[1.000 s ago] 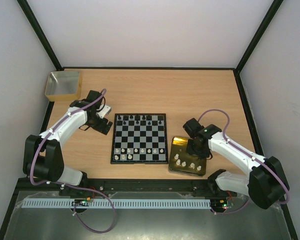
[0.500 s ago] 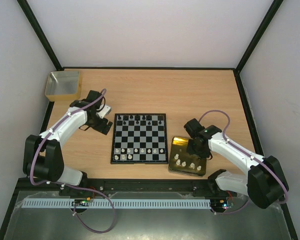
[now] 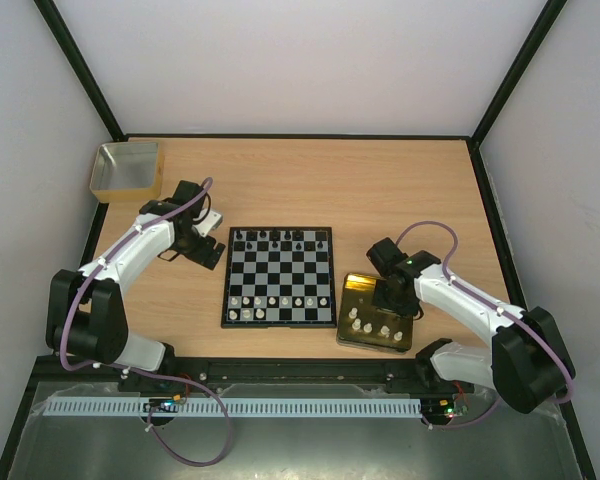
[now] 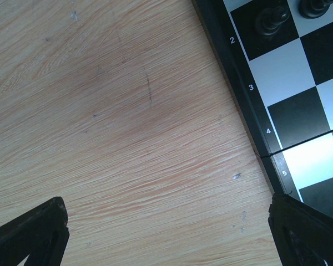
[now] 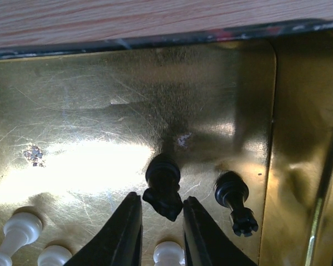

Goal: Set up the chess pieces on the board
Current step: Pick up the chess piece from the storage box.

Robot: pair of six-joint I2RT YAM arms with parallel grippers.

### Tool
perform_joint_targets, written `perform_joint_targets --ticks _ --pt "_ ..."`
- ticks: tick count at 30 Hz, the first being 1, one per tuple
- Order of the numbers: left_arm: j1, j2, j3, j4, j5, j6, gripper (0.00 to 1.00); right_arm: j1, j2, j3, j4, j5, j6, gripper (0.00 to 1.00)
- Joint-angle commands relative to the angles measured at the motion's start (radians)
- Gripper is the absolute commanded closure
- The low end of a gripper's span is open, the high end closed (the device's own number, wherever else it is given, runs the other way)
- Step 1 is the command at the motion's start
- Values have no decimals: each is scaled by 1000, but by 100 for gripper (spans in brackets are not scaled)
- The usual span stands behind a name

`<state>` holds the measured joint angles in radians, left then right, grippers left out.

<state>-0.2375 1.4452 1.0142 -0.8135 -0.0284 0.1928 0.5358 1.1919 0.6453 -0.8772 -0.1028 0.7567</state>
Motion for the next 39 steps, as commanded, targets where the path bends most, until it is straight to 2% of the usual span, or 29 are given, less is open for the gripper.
perform_joint_targets --ticks 1,7,24,34,39 --pt "-6 -8 -1 -23 -8 -6 2 -5 9 -13 6 6 1 83" --pt "-6 -9 0 -21 -8 -5 2 -6 24 -13 20 -6 -1 94" --pt "-6 1 -4 -15 -5 -5 2 -6 60 34 9 4 -17 97" --pt "-6 11 -9 -9 -1 -6 2 -5 66 229 -126 28 -30 98" --pt "-6 12 -8 -7 1 -4 2 -5 120 386 -174 37 -48 98"
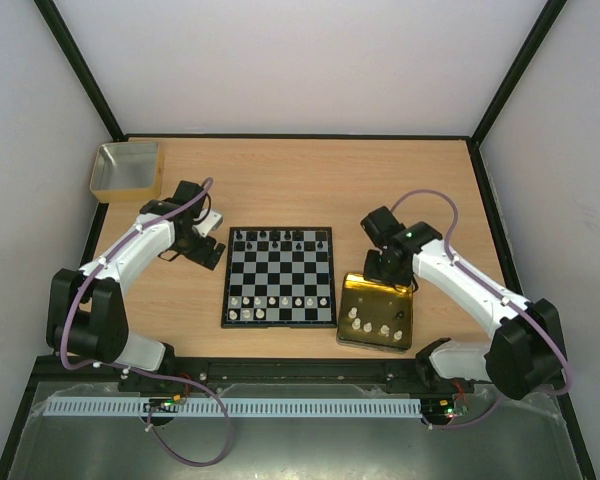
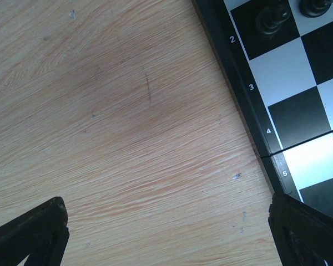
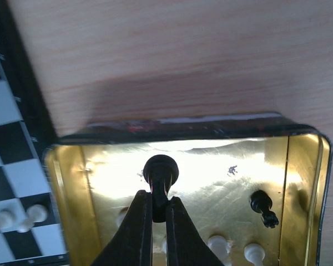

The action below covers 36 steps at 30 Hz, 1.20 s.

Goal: Set up the chess pieces on the board
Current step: Pick up the chess piece from the storage box, then place the chess piece on the chessboard.

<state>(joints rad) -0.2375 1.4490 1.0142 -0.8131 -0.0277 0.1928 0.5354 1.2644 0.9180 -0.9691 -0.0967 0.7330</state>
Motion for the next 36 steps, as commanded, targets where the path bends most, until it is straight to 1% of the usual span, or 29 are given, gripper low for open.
perform_joint_targets --ticks 1,6,18,20,23,26,36 --pt "-6 9 -8 -8 0 -5 2 -3 68 146 -83 26 -28 98" --pt "-6 0 -8 -8 -3 -6 2 3 219 317 -63 15 -64 98" --pt "-4 1 -8 -6 -9 -10 2 86 702 841 -71 -3 -136 98" --pt "-2 -1 -9 -5 -11 -10 1 98 759 893 -72 -11 -138 98" --pt "1 -1 -8 -6 -11 -10 1 107 827 928 -65 -21 -138 98" --pt "3 1 -9 -7 -11 -10 1 111 860 936 -64 -22 -145 98" --pt "3 8 -8 -10 -3 -7 1 113 871 886 -38 -7 -156 98"
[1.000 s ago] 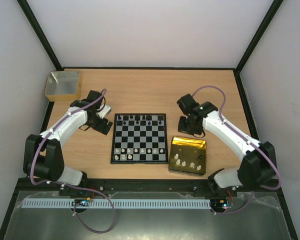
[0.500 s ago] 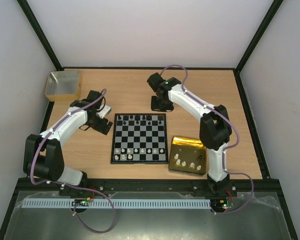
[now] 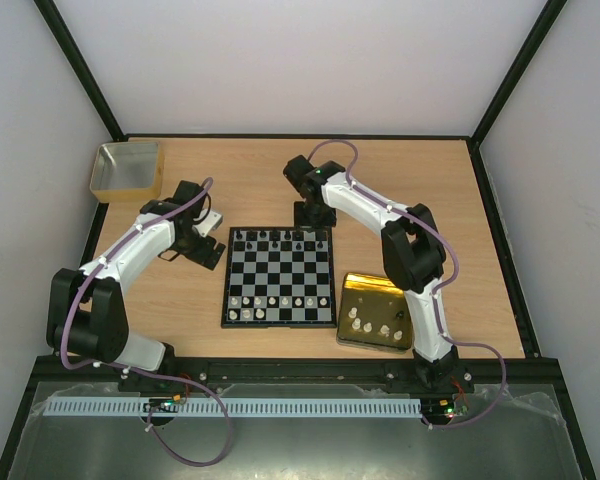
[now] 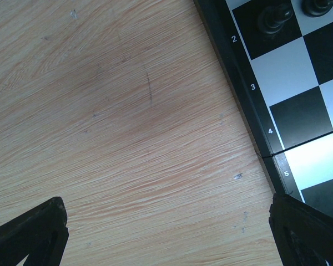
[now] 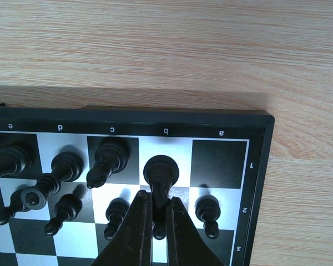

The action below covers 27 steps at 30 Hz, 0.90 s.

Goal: Set up the chess pieces on the board
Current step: Place the chess piece on the chessboard.

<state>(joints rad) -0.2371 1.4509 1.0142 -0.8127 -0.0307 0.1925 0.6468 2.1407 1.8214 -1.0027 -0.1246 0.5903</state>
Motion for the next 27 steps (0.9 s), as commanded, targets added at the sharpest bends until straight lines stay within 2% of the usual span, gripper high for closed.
perform_joint_targets --ticks 1,25,27 --pt "3 5 -8 -10 0 -7 1 2 -3 -21 -2 23 -14 98" --pt "2 3 -8 -7 -3 -7 1 2 42 -38 32 1 -21 98" --pt "3 4 -9 -6 -3 -8 1 2 43 -37 32 4 -21 90"
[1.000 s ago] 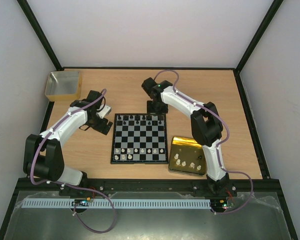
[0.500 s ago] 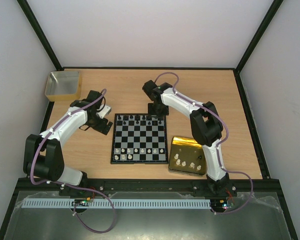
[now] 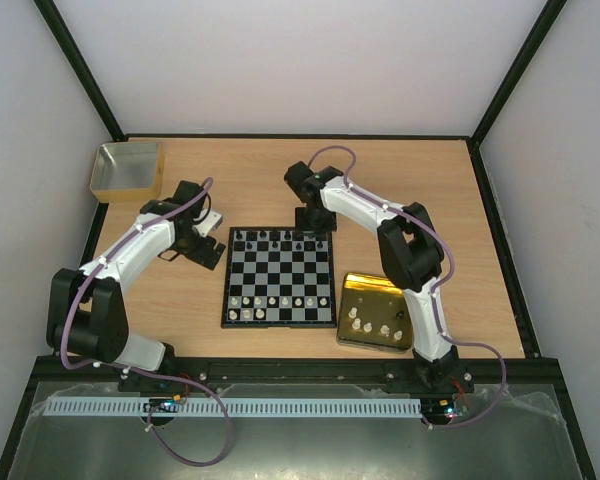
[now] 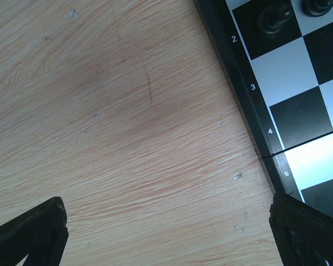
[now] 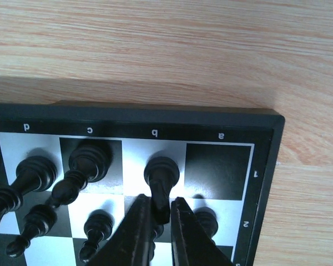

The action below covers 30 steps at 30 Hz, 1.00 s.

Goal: Set up the chess pieces on the board
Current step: Place the chess piece on the chessboard.

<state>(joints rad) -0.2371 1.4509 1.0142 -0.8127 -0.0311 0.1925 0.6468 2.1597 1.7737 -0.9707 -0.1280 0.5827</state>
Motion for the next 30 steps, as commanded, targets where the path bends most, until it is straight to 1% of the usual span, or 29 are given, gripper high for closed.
perform_joint_targets --ticks 1,4,10,16,22,24,26,30 --pt "2 4 -10 -6 -3 -6 1 2 24 14 1 9 -14 87" --pt "3 4 -10 -6 -3 -7 1 1 23 22 -3 14 -11 82" --pt "2 2 -9 -6 -3 -7 1 0 30 78 -27 19 -5 79" --pt "4 3 -10 -6 -3 -5 1 -15 20 145 -67 54 -3 73" --pt "5 2 -9 -6 -2 -7 1 -41 -35 143 -98 106 -8 71" --pt "5 2 -9 -6 -2 -7 1 -45 -81 107 -103 129 -9 72" --pt "7 2 -8 -6 -2 -7 1 -48 -152 33 -96 148 -3 72" --pt "10 3 -8 -7 1 -5 1 -52 -376 -224 -55 141 60 72"
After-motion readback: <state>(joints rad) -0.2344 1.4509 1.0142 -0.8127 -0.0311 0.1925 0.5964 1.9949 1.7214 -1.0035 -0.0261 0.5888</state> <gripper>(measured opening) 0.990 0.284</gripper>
